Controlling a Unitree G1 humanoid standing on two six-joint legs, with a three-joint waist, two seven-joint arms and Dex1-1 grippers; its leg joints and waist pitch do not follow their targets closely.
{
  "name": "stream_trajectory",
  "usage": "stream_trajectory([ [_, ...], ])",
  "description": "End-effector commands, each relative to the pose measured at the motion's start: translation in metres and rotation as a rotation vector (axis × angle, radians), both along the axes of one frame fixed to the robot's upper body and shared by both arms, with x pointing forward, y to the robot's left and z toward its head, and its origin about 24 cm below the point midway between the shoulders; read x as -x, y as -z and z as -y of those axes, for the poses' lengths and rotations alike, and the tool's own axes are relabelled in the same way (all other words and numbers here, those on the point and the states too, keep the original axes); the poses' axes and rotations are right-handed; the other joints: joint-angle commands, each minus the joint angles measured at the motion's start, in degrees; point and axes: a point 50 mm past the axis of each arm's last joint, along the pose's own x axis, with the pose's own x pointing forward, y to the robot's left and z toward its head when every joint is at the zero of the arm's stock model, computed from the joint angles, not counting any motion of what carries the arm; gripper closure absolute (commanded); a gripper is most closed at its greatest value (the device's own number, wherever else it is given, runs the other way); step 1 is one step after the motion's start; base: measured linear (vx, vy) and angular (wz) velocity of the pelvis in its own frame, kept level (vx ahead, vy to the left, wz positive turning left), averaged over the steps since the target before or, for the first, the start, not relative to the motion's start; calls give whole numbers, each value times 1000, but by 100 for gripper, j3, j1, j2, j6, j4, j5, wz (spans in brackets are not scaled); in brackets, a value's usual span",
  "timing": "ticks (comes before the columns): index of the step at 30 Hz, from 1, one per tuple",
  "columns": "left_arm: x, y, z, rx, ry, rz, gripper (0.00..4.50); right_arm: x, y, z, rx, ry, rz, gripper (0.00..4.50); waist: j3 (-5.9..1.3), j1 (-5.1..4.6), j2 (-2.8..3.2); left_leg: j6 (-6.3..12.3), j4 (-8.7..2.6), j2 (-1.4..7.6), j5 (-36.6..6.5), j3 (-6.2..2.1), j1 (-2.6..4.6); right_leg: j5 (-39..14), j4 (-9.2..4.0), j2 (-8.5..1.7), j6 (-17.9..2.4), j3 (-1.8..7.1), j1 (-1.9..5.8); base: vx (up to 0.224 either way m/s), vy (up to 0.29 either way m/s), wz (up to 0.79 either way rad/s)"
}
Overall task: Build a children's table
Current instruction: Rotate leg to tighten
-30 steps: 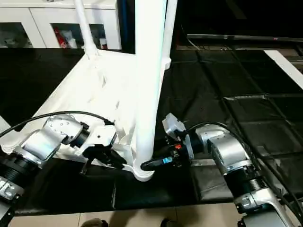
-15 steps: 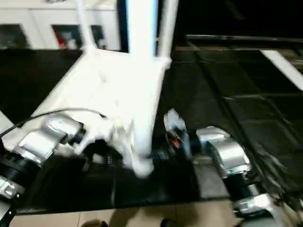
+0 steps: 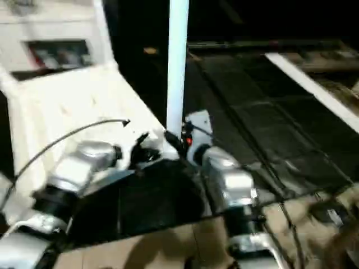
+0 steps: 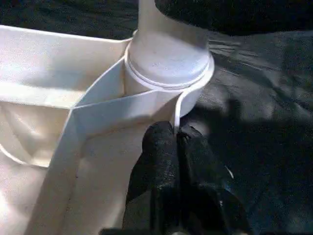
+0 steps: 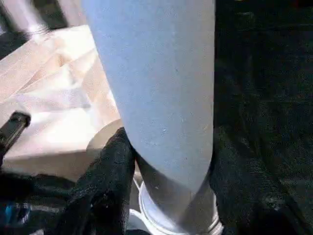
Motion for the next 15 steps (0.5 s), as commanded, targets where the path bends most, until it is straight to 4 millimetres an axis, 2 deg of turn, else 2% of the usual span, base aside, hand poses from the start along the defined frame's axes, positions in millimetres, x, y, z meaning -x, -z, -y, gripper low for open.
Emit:
stream_trajectory([
  [1, 6, -21, 45, 107, 153, 61, 450, 14, 17, -33, -57, -111, -113, 255, -385, -139, 88, 145, -336, -46, -1877, 30, -191, -4458, -837, -316, 829, -291, 601, 62, 64, -58],
  [2, 6, -21, 40, 89, 160, 67, 450, 13, 16, -30, -83, -105, -111, 255, -408, 33, 313, 67, -862, 459, -3202, -278, -529, -1413, 508, -288, 70, 283, 892, 68, 58, -43],
  [3, 6, -20, 39, 84, 160, 69, 450, 13, 15, -29, -84, -100, -108, 221, -271, 145, 303, 122, -1240, 504, -4236, -150, -271, -637, 614, -105, -319, 425, 561, 21, -69, 0],
  [4, 6, -20, 38, 79, 163, 73, 450, 12, 15, -28, -80, -97, -104, 200, -106, 172, 31, 131, -1094, 266, -4329, 60, -19, -3165, 27, 173, 116, 330, 313, 21, -69, 0],
  [5, 5, -20, 34, 68, 166, 74, 450, 12, 16, -24, -84, -98, -103, 200, -133, 171, -162, 27, -94, -190, -3224, 305, 556, -4917, -1018, 325, 671, 42, -388, 22, -153, 39],
  [6, 5, -19, 30, 58, 172, 73, 450, 12, 16, -20, -88, -100, -99, 183, -145, -237, -151, 138, 835, -677, -2159, 427, 991, -6699, -1487, 12, 932, -424, -977, 81, -29, -11],
  [7, 5, -18, 24, 41, 193, 67, 450, 12, 15, -12, -89, -107, -83, 176, -410, -214, 181, 205, 24, -109, -2518, 211, 442, -4780, -1000, -387, 931, -509, 269, 81, -29, -11],
  [8, 6, -18, 22, 34, 204, 70, 450, 13, 15, -9, -85, -111, -74, 176, -420, -204, 179, 256, -287, 226, -2730, -66, -197, -3150, 9, -481, 785, -139, 853, 143, 142, -63],
  [9, 6, -18, 19, 22, 227, 77, 450, 13, 14, -3, -78, -123, -56, 151, -452, 31, 426, 391, -774, 599, -3139, -245, 59, -344, 382, -422, -75, 356, 550, 80, 23, -26],
  [10, 6, -18, 17, 17, 238, 81, 450, 14, 13, -1, -74, -129, -47, 143, -434, -62, 244, 423, -770, 520, -2961, -254, 140, 65, 399, -479, -224, 513, 439, 80, 23, -26],
  [11, 7, -18, 11, -1, 264, 86, 450, 15, 10, 11, -53, -156, 11, 140, -369, 117, -14, 140, -430, -130, -2202, 80, 337, -2406, -499, -351, 146, 408, 230, 59, -95, 26],
  [12, 6, -18, 8, -8, 269, 81, 450, 17, 9, 16, -68, -178, 6, 140, -307, 104, -169, 330, 63, -674, -1300, 362, 613, -5108, -965, -158, 852, 243, -234, 93, -55, 31],
  [13, 6, -18, 7, -10, 271, 79, 450, 18, 9, 17, -73, -184, 3, 126, -354, 79, -227, 480, 45, -676, -1112, 328, 450, -5364, -963, -217, 946, 253, -55, 93, -55, 31],
  [14, 6, -18, 3, -27, 282, 78, 450, 21, 9, 25, -71, -216, -2, 111, -514, 207, -150, 613, -277, -511, -626, 180, 49, -4583, -737, -270, 971, 337, 406, 80, -32, -4],
  [15, 5, -18, -1, -43, 297, 74, 450, 25, 7, 33, -56, -251, 6, 101, -598, 281, -4, 631, -464, -270, 26, 81, 57, -3252, -602, -256, 676, 385, 406, 64, -23, 1],
])
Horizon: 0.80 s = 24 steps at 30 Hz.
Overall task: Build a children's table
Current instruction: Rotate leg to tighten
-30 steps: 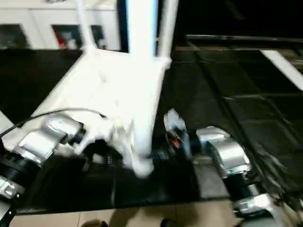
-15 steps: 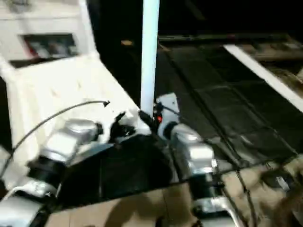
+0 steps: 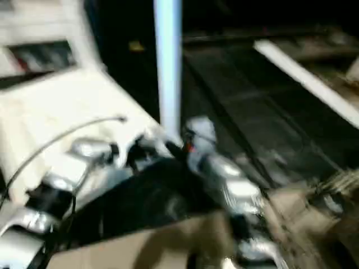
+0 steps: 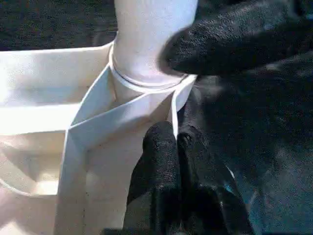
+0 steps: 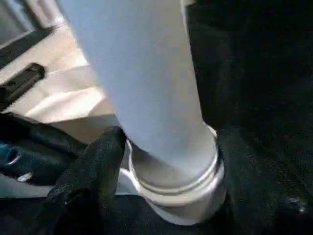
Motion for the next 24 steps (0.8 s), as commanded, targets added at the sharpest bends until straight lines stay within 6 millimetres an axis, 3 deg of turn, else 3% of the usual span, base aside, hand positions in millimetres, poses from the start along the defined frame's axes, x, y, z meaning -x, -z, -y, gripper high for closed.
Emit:
stream_trajectory([
  [1, 1, -6, 4, -22, 114, 20, 450, 10, -9, 3, -28, -155, 30, 97, -602, 78, 0, 650, -372, 61, 597, 73, -166, -2734, -481, -357, 537, 381, 557, 64, -23, 1],
  [2, 2, -6, 0, -48, 144, 24, 450, 15, -10, 11, -25, -201, 32, 92, -558, 76, -9, 691, -416, 155, 783, 73, -176, -1811, -356, -326, -84, 417, 496, 0, 0, 0],
  [3, 2, -5, -3, -65, 162, 21, 450, 17, -11, 16, -19, -221, 33, 81, -527, 60, -60, 662, -420, 131, 642, 130, -171, -1808, -368, -279, -365, 426, 474, 50, -4, 21],
  [4, 2, -4, -5, -79, 174, 19, 450, 18, -12, 20, -9, -230, 41, 81, -516, 76, -75, 638, -418, 101, 449, 169, -131, -2088, -422, -271, -416, 436, 439, 50, -4, 21],
  [5, 2, -4, -5, -79, 174, 19, 450, 18, -12, 20, -9, -230, 41, 66, -531, 85, -94, 539, -428, 46, 143, 234, -126, -2728, -489, -267, -486, 451, 451, 57, -2, 25],
  [7, 2, -5, -11, -109, 198, 27, 450, 18, -15, 32, 2, -224, 59, 54, -552, 89, -92, 574, -436, 83, 256, 229, -195, -2620, -450, -276, -515, 445, 487, 0, 0, 0],
  [10, 0, -6, -19, -131, 195, 56, 450, 23, -24, 47, -6, -235, 84, 28, -583, 113, -100, 673, -405, 141, 561, 230, -204, -2181, -357, -276, -630, 464, 463, 0, 0, 0],
  [11, -1, -9, -21, -122, 203, 75, 450, 25, -29, 50, -25, -235, 98, 22, -600, 114, -103, 723, -387, 150, 749, 231, -208, -1939, -303, -273, -755, 475, 441, 45, -9, 18],
  [12, -1, -11, -23, -115, 211, 91, 450, 28, -31, 52, -37, -242, 103, 13, -611, 91, -182, 812, -365, 133, 921, 232, -279, -1735, -253, -265, -823, 478, 472, 0, 0, 0],
  [13, -1, -11, -23, -115, 211, 91, 450, 28, -31, 52, -37, -242, 103, 13, -628, 97, -170, 853, -355, 117, 1039, 211, -322, -1615, -201, -267, -844, 482, 507, 0, 0, 0],
  [14, -2, -14, -24, -119, 233, 122, 450, 32, -32, 53, -40, -264, 109, 13, -636, 105, -176, 939, -316, 92, 1182, 199, -375, -1528, -186, -272, -820, 481, 496, 0, 0, 0],
  [15, -2, -15, -25, -124, 245, 139, 450, 35, -32, 53, -38, -273, 113, 13, -636, 105, -176, 939, -316, 92, 1182, 199, -375, -1528, -186, -272, -820, 481, 496, 0, 0, 0],
  [16, -3, -16, -27, -139, 255, 147, 450, 37, -31, 53, -40, -278, 101, 13, -620, 95, -224, 984, -311, 106, 1118, 211, -377, -1662, -221, -261, -762, 477, 471, 0, 0, 0],
  [17, -3, -16, -30, -162, 266, 162, 450, 40, -31, 53, -38, -289, 96, 13, -614, 101, -218, 964, -318, 95, 1068, 206, -395, -1770, -230, -259, -721, 468, 491, 0, 0, 0],
  [19, -4, -16, -32, -180, 273, 174, 450, 42, -30, 53, -38, -299, 92, 13, -594, 118, -215, 867, -324, 88, 918, 213, -391, -2110, -297, -251, -533, 447, 474, 0, 0, 0],
  [20, -5, -16, -34, -195, 281, 196, 450, 45, -30, 54, -45, -313, 83, 13, -575, 116, -216, 744, -333, 73, 748, 214, -419, -2410, -357, -236, -307, 409, 493, 0, 0, 0],
  [21, -5, -16, -34, -195, 281, 196, 450, 45, -30, 54, -45, -313, 83, 13, -575, 116, -216, 744, -333, 73, 748, 214, -419, -2410, -357, -236, -307, 409, 493, 0, 0, 0],
  [24, -10, -27, -35, -87, 213, 239, 450, 49, -29, 54, -50, -304, 68, 13, -559, 115, -213, 533, -344, 47, 431, 250, -425, -2695, -437, -195, 15, 354, 484, 0, 0, 0],
])
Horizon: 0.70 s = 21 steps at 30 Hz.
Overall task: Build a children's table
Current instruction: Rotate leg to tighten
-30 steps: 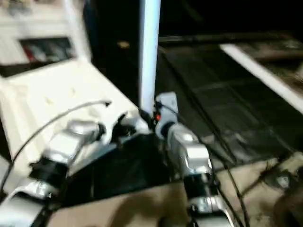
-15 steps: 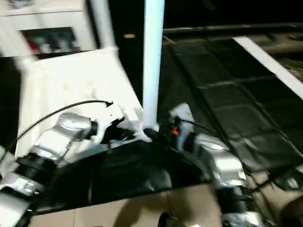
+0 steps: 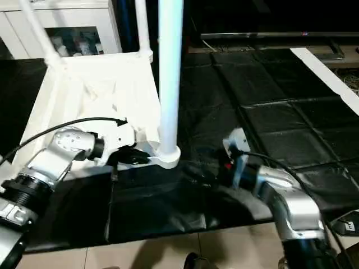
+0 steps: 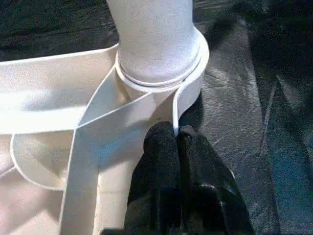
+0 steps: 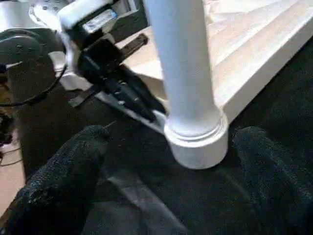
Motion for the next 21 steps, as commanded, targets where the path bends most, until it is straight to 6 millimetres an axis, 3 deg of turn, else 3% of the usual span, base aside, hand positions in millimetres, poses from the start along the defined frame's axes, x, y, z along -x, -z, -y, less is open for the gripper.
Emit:
stream_trajectory([
  [1, -5, -17, -2, 76, -27, 55, 423, 1, -3, -1, -3, 5, 8, 9, -456, 21, -91, 697, -326, -104, 215, 149, -217, -2925, -495, -249, 236, 248, 570, 0, 0, 0],
  [4, -2, -24, -3, 153, -24, 56, 397, 1, -1, -1, 0, 65, 6, 6, -462, 24, -88, 596, -334, -97, 147, 143, -234, -2910, -507, -259, 314, 217, 581, 0, 0, 0],
  [6, 1, -30, -5, 194, -14, 67, 374, 2, 0, -2, -22, 88, -18, 6, -451, 14, -109, 571, -340, -72, 164, 143, -228, -2764, -484, -249, 207, 225, 560, 0, 0, 0],
  [13, 11, -46, -21, 245, -29, 89, 319, 11, 0, -7, -31, 116, 0, 6, -484, 3, -52, 615, -341, 4, 497, 109, -233, -2208, -339, -300, -76, 280, 569, 0, 0, 0],
  [14, 17, -52, -26, 315, -102, 110, 312, 12, 2, -8, -13, 170, 11, 6, -481, 7, -48, 617, -341, -10, 501, 115, -225, -2225, -361, -286, -103, 273, 564, 0, 0, 0],
  [16, 27, -53, -31, 419, -221, 139, 296, 14, 4, -9, 26, 231, 27, 6, -505, -16, -47, 434, -339, 44, 482, 111, -257, -2046, -260, -337, -305, 291, 602, 0, 0, 0],
  [19, 35, -47, -32, 482, -343, 154, 270, 16, 5, -10, 41, 285, 36, 6, -461, -6, -52, 530, -340, -20, 300, 147, -235, -2374, -391, -263, -183, 264, 558, 0, 0, 0],
  [21, 41, -42, -31, 542, -445, 166, 262, 17, 7, -11, 55, 338, 29, 6, -468, -12, -26, 530, -334, 9, 149, 149, -223, -2565, -423, -274, -108, 248, 546, 0, 0, 0],
])
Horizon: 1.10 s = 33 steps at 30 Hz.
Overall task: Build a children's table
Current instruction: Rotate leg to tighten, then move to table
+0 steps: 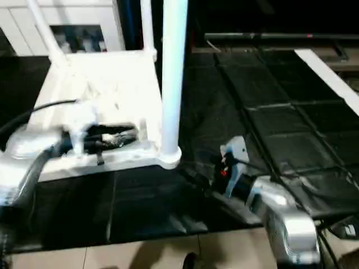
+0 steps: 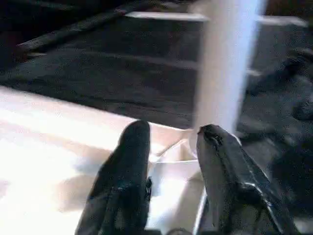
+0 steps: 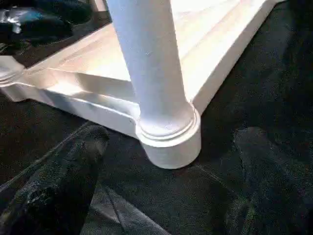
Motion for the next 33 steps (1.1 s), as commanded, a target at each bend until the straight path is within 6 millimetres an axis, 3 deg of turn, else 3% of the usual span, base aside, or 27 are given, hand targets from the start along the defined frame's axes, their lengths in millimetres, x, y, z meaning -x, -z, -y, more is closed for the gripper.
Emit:
stream_trajectory([
  [1, 22, 9, 2, 159, -264, 4, 262, 7, -1, -6, 2, 104, 20, 6, -433, -31, -28, 557, -334, -29, 80, 167, -187, -2628, -456, -245, -76, 242, 539, 0, 0, 0],
  [4, 53, 30, -1, 198, -465, -40, 262, 20, 3, -16, -34, 120, 17, 6, -462, -47, -38, 594, -341, 10, -111, 158, -242, -2790, -494, -268, 65, 214, 564, 0, 0, 0],
  [5, 62, 34, -1, 169, -504, -33, 262, 24, 7, -18, 17, 123, 35, 6, -424, -150, 28, 695, -418, 158, -341, 94, -156, -2734, -641, -5, 272, 13, 473, 0, 0, 0],
  [6, 64, 35, 0, 160, -515, -30, 262, 25, 8, -19, 38, 124, 43, 6, -419, -196, 85, 800, -552, 419, -465, -41, -68, -2513, -573, 36, 214, -58, 469, 15, -92, 8],
  [7, 70, 37, 0, 138, -540, -22, 262, 27, 13, -20, 54, 128, 29, 6, -356, -167, 170, 1324, -873, 1049, -616, -489, -165, -1782, -6, -76, -43, -22, 590, 15, -92, 8],
  [8, 75, 39, 0, 132, -572, -36, 262, 30, 17, -20, 69, 134, 20, 6, -272, -192, 161, 1522, -1002, 1137, -1356, -719, -98, -1616, 418, -60, -387, 121, 407, -5, -145, 29],
  [10, 81, 46, -1, 157, -604, -79, 262, 33, 22, -20, 66, 149, 0, 6, -119, -134, 114, 1425, -1185, 1134, -2277, -735, -187, -1730, 763, -112, -755, 373, 414, 4, -168, 65],
  [12, 85, 50, -3, 169, -627, -115, 262, 33, 23, -19, 29, 166, -13, 6, -144, -130, -9, 1333, -904, 802, -2435, -545, -260, -2075, 663, -226, -869, 657, 502, 99, -225, 94],
  [13, 86, 50, -4, 167, -649, -122, 262, 33, 23, -18, 4, 185, -30, 6, -141, 1, -391, 959, 786, -516, -1397, 167, 27, -4909, -596, -215, -75, 380, -25, 136, -209, 95],
  [14, 88, 50, -5, 160, -664, -123, 262, 32, 25, -15, -25, 211, -55, 6, -185, -22, -340, 861, 991, -574, -972, 310, -126, -6724, -675, -174, 1170, 871, 108, 124, -140, 35],
  [15, 89, 49, -5, 147, -670, -120, 262, 32, 25, -14, -16, 214, -56, 6, -320, 326, -417, 789, 564, -421, -479, 81, -408, -5645, -351, -457, 1947, 1353, 660, 55, -160, 15],
  [16, 90, 49, -5, 140, -674, -119, 262, 32, 26, -14, -8, 214, -54, 6, -315, 440, -413, 909, 422, -367, -395, 15, -339, -4884, -316, -500, 2054, 1515, 671, 55, -160, 15],
  [17, 91, 49, -7, 117, -680, -110, 262, 33, 26, -12, 8, 211, -49, 6, -359, 590, -317, 1186, 375, -356, -198, -40, -26, -3402, -311, -696, 1428, 1853, 635, 21, -183, 56],
  [18, 91, 49, -8, 112, -682, -109, 262, 33, 26, -12, 12, 210, -48, 6, -248, 584, -354, 1237, 579, -466, -259, -236, -186, -2378, -358, -865, 293, 2139, 812, -6, -194, 51],
  [20, 93, 48, -11, 84, -687, -96, 262, 34, 28, -10, 37, 221, -34, 6, -91, 623, -371, 1111, 673, -645, -207, -357, -152, -2468, -496, -632, -276, 1999, 757, -19, -168, 38],
  [21, 95, 47, -13, 72, -691, -92, 262, 34, 27, -9, 34, 225, -17, 6, -72, 627, -361, 1176, 546, -766, 63, -340, -107, -2952, -558, -259, -131, 1712, 727, -69, -80, 22],
  [22, 95, 47, -14, 67, -692, -90, 262, 34, 26, -8, 26, 226, -12, 6, -59, 636, -298, 1388, 344, -829, 167, -249, 77, -3655, -730, 92, 416, 1479, 540, -69, -80, 22],
  [23, 95, 45, -16, 53, -690, -85, 262, 34, 26, -7, 11, 237, -21, 6, -61, 608, -274, 1506, 238, -792, 108, -204, 151, -4009, -823, 219, 649, 1376, 464, -88, -56, 31],
  [24, 94, 44, -18, 43, -686, -80, 262, 34, 27, -6, 24, 255, -20, 6, 16, 462, -104, 1619, -102, -298, -499, -337, 246, -4194, -844, 390, 796, 1006, 280, -138, 1, 24],
  [25, 94, 43, -19, 40, -684, -77, 262, 33, 27, -5, 32, 262, -18, 6, -53, 370, -2, 1603, -232, 63, -1122, -465, 334, -4150, -743, 327, 752, 845, 241, -138, 1, 24],
  [26, 93, 42, -20, 33, -676, -74, 262, 34, 28, -5, 28, 260, -28, 6, -151, 373, 169, 1601, -785, 950, -2515, -699, 88, -2697, 239, 58, 306, 640, 565, -135, 28, 19],
  [27, 92, 41, -20, 30, -671, -71, 262, 35, 29, -6, 23, 257, -34, 6, -127, 458, 113, 1625, -943, 911, -3151, -472, -113, -1382, 781, 45, 195, 558, 431, -72, -8, 35],
  [28, 92, 40, -19, 29, -663, -66, 262, 35, 29, -5, 28, 265, -33, 6, -184, 490, 54, 1626, -898, 822, -3228, -367, -38, -1212, 867, -50, 213, 676, 389, -56, -33, 40],
  [29, 91, 40, -19, 25, -656, -67, 262, 36, 32, -4, 32, 290, -51, 6, -103, 291, -144, 766, -365, 11, -2867, -85, 7, -3176, -1, -493, 179, 1125, 348, -10, -40, 28],
  [30, 90, 40, -19, 23, -657, -71, 262, 36, 32, -4, 31, 295, -58, 6, -108, 342, -155, 589, -259, -72, -2112, -146, -121, -4257, -217, -706, 333, 1162, 484, 0, 0, 0],
  [31, 88, 43, -19, 17, -667, -76, 262, 37, 31, -6, 0, 295, -53, 6, -99, 427, -152, 540, -168, -76, -1496, -130, -108, -5019, -357, -751, 501, 1209, 449, 0, 0, 0],
  [33, 86, 44, -18, 18, -673, -74, 262, 38, 30, -7, -6, 295, -42, 6, -148, 363, -168, 454, -359, -21, -792, -154, -125, -4576, -330, -513, 424, 1074, 531, -27, -9, -2],
])
